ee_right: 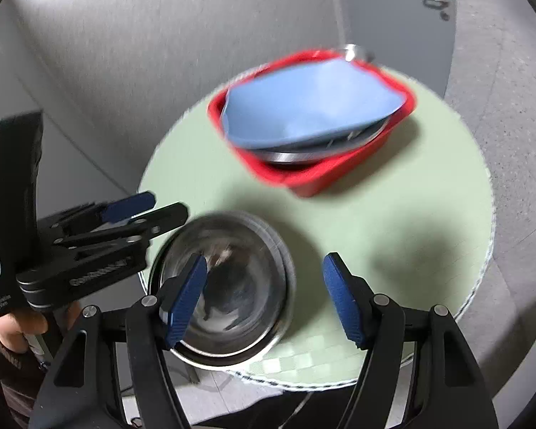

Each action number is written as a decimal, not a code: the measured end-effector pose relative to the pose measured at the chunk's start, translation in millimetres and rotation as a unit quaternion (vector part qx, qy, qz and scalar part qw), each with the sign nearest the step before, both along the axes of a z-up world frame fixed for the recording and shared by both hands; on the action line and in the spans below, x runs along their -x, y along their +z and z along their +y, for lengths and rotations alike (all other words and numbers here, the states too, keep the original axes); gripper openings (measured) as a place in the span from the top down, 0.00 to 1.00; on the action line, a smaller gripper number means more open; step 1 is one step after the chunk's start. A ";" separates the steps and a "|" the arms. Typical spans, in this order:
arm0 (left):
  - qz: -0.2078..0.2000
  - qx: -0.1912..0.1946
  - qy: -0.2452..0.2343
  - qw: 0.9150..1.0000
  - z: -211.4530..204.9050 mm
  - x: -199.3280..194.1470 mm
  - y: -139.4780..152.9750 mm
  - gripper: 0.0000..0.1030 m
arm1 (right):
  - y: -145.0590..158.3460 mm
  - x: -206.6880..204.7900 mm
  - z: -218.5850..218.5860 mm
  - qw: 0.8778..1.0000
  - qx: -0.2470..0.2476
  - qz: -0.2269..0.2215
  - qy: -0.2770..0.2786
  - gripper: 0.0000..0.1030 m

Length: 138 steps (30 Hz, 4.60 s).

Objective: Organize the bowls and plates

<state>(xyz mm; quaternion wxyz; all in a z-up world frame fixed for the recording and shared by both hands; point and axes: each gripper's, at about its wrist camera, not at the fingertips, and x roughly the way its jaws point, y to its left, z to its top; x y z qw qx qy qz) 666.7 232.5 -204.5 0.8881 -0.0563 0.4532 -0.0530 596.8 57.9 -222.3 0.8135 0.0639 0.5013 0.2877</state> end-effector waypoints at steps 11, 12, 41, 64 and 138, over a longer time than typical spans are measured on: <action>-0.063 0.026 -0.029 0.997 -45.7 -82.2 89.5 0.28 | 50.2 -101.9 -89.0 0.993 -0.047 -0.071 -0.079 0.32; -0.063 0.021 -0.022 0.998 -49.4 -95.2 92.4 0.26 | 49.8 -121.5 -94.3 0.993 -0.048 -0.073 -0.079 0.32; 0.157 -0.084 0.063 0.982 -61.4 -461.2 -59.5 0.49 | -131.5 -440.6 -5.3 0.994 -0.054 0.088 0.028 0.43; -0.020 -0.004 -0.027 0.999 -92.5 -395.2 32.3 0.87 | -6.4 -346.6 -77.7 0.988 -0.149 -0.031 -0.018 0.90; -0.003 0.047 0.087 0.995 37.0 22.0 -46.2 0.33 | -52.4 25.0 -11.9 0.997 -0.013 0.025 -0.072 0.33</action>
